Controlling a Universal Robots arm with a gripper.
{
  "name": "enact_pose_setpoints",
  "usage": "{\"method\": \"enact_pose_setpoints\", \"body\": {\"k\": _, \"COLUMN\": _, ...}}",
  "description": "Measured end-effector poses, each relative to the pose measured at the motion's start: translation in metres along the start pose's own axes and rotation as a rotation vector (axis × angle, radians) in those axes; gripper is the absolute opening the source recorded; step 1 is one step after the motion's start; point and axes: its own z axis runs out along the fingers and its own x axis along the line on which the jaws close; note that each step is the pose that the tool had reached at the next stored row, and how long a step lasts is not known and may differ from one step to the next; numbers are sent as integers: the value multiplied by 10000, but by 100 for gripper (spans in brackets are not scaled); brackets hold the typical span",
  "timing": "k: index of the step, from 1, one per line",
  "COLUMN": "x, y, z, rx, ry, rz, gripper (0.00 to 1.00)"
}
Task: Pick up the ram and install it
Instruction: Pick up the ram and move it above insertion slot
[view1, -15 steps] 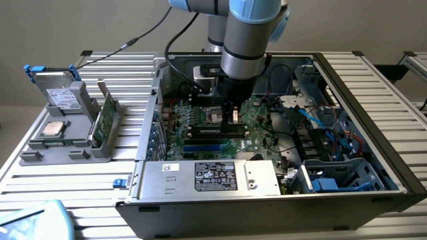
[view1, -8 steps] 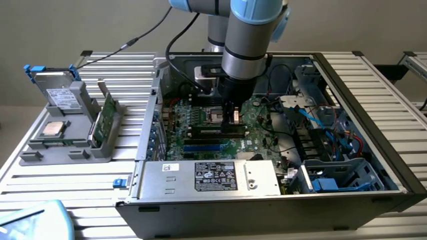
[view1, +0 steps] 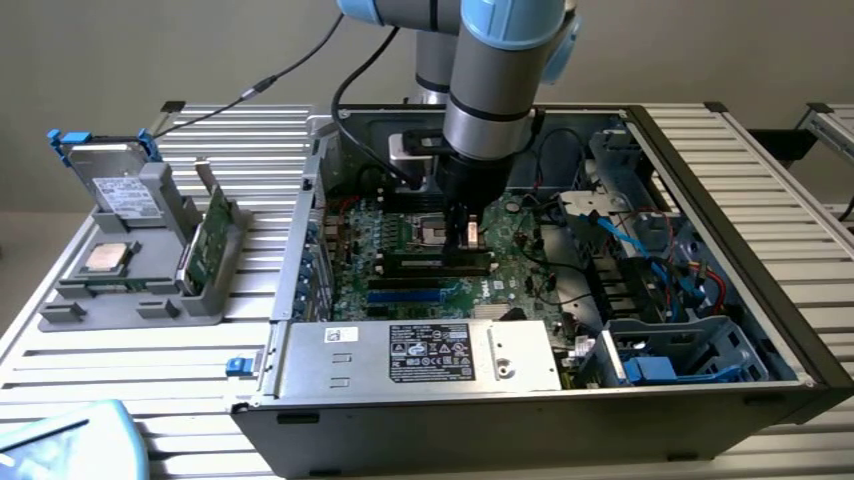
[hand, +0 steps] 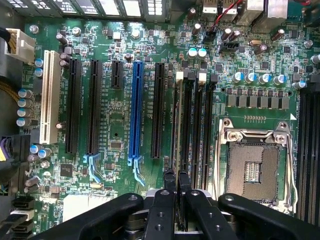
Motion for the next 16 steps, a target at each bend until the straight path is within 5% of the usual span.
{"method": "enact_pose_setpoints", "body": {"k": 10, "x": -2, "y": -2, "z": 16, "rx": -1, "ry": 0, "rz": 0, "gripper": 13}}
{"method": "enact_pose_setpoints", "body": {"k": 16, "x": -2, "y": -5, "z": 15, "rx": 3, "ry": -93, "rz": -7, "gripper": 13}}
